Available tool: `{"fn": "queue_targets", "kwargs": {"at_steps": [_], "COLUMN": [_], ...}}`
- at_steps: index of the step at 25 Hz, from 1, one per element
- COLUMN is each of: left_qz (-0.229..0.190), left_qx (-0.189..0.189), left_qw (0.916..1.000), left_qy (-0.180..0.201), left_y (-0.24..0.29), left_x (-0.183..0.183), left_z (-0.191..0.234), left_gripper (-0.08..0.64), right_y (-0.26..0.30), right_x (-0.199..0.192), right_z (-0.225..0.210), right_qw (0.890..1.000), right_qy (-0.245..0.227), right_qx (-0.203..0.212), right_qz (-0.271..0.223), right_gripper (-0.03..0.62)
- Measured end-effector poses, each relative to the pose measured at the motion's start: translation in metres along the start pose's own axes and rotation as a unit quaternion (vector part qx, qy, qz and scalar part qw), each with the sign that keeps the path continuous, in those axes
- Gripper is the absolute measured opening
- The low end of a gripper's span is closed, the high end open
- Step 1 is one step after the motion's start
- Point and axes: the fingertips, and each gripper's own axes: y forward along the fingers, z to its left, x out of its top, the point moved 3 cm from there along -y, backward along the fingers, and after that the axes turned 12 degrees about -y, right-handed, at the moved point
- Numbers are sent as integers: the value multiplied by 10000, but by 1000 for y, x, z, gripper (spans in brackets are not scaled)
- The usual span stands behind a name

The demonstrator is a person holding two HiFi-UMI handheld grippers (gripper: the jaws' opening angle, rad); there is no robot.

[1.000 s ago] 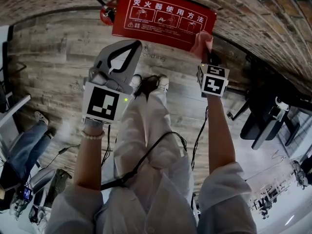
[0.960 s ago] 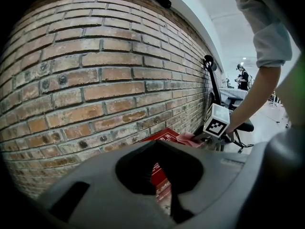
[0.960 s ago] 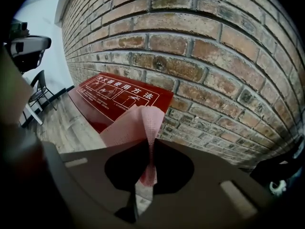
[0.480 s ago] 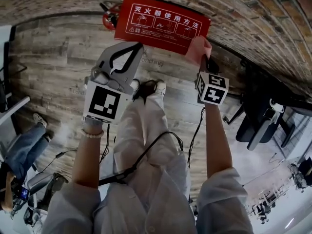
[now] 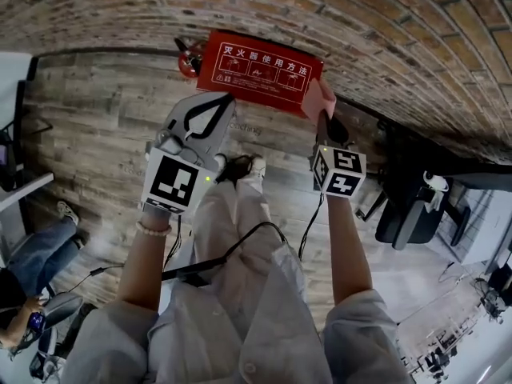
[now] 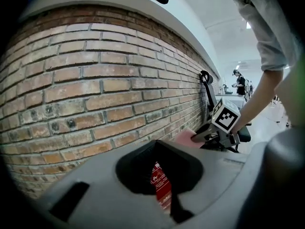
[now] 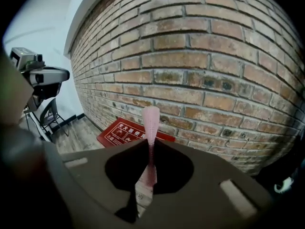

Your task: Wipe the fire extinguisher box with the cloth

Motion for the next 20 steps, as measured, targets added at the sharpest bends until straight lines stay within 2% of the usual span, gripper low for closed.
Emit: {"fn": "queue_targets", "kwargs": {"at_steps": [11, 20], "left_qz": [-348, -469], "left_qx": [104, 41], "left_qw": [9992, 9982], "left_qy": [165, 375], "left_y": [-49, -86], "left_x": [74, 104], "left_z": [-3, -14], "left_gripper": [-3, -3], "right_y": [-76, -129], "right_x": [88, 136], "right_z": [7, 20], "right_qw": [9966, 9904], "right_qy": [-251, -579], "right_qx": [51, -21], "right_qz": [-787, -1256], "right_gripper": [21, 21]}}
